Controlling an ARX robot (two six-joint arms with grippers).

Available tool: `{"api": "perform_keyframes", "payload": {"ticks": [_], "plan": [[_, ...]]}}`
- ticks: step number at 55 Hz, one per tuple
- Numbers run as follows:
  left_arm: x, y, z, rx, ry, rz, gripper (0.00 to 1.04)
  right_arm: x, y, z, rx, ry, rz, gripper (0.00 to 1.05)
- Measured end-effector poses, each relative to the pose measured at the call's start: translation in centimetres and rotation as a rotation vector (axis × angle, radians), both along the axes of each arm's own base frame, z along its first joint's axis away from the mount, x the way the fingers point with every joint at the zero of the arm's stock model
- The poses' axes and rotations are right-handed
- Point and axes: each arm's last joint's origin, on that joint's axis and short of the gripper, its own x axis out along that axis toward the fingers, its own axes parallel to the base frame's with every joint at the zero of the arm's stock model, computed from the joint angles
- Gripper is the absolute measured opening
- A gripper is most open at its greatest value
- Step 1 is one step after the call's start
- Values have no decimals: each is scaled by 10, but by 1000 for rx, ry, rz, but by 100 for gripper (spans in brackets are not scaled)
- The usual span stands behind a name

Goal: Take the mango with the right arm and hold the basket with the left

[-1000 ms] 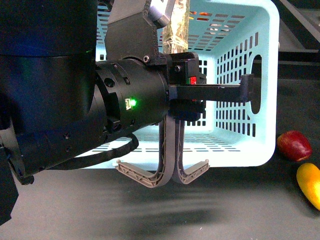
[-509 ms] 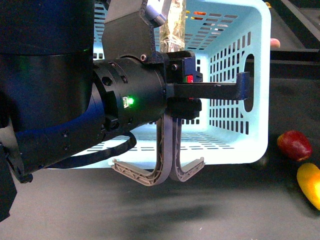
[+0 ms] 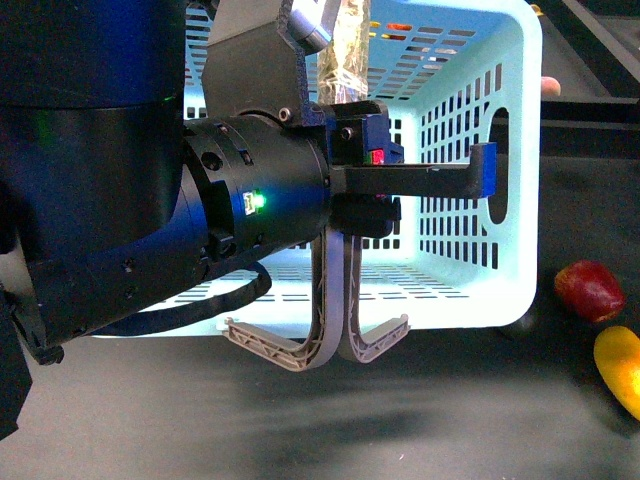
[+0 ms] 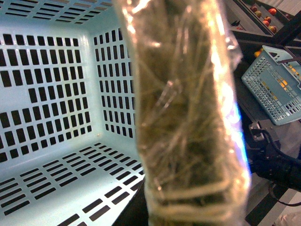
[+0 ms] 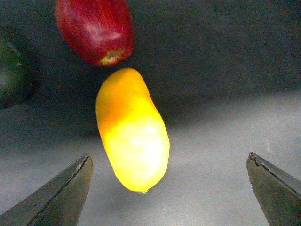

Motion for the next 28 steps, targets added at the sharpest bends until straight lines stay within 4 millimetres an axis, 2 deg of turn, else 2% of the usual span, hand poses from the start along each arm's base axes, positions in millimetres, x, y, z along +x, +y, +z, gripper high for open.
{"api": "perform_keyframes", "payload": {"ticks": [12, 28], "plan": [[0, 0, 0, 0, 0, -1, 5, 21, 1, -32, 5, 62, -4, 97], [0, 0, 0, 0, 0, -1, 5, 43, 6, -54, 12, 89, -6, 97]]}}
